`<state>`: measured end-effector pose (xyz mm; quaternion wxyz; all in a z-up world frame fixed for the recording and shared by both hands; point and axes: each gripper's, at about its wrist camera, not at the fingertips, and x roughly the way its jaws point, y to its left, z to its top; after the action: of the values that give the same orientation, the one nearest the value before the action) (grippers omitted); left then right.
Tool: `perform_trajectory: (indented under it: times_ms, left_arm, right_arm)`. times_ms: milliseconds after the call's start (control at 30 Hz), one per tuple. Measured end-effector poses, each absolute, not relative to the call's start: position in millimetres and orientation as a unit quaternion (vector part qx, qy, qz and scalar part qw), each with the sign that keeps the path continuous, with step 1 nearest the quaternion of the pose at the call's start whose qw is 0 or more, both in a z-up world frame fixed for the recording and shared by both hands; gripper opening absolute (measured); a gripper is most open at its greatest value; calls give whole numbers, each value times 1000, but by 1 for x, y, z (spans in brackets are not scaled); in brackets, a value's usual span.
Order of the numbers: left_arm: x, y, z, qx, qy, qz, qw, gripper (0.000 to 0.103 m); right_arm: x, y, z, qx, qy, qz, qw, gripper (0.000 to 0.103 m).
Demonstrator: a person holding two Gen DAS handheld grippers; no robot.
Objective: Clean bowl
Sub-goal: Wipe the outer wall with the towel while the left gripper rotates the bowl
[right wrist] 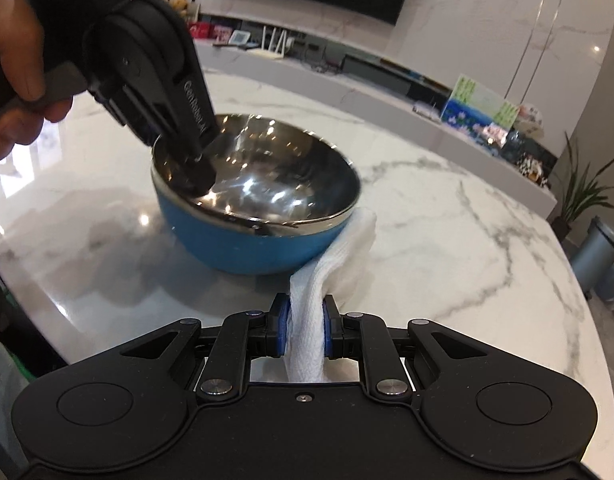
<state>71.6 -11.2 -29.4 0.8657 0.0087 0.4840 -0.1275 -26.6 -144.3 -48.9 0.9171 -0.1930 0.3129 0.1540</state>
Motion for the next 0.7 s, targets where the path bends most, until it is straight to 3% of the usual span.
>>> perform_trajectory:
  times_ms: [100,200,300,467,567,700]
  left_arm:
    - [71,-10,-31,-4,486,-125,865,15]
    - [69,-8,-32,-18,496,-110,861,28]
    - [66,-6,-34,-28,501,-104,858,34]
    - [61,-8,-35,-34,507,-113,854,34]
    - [61,-12,-35,-24,506,-123,853,25]
    - [63,-14,-34,-12,504,-130,854,23]
  right_arm:
    - [-28,-144,-49,-193,315,153,916,15]
    - [-29,-143,-49,-193,316,153,916,15]
    - [-30,-139,-59,-192,315,153,917,15]
    - [-30,-143,-57,-189,315,152,918,15]
    - [-32,-144,-56,-188,313,145,920,15]
    - [-33,-149,-53,-182,303,129,926,15]
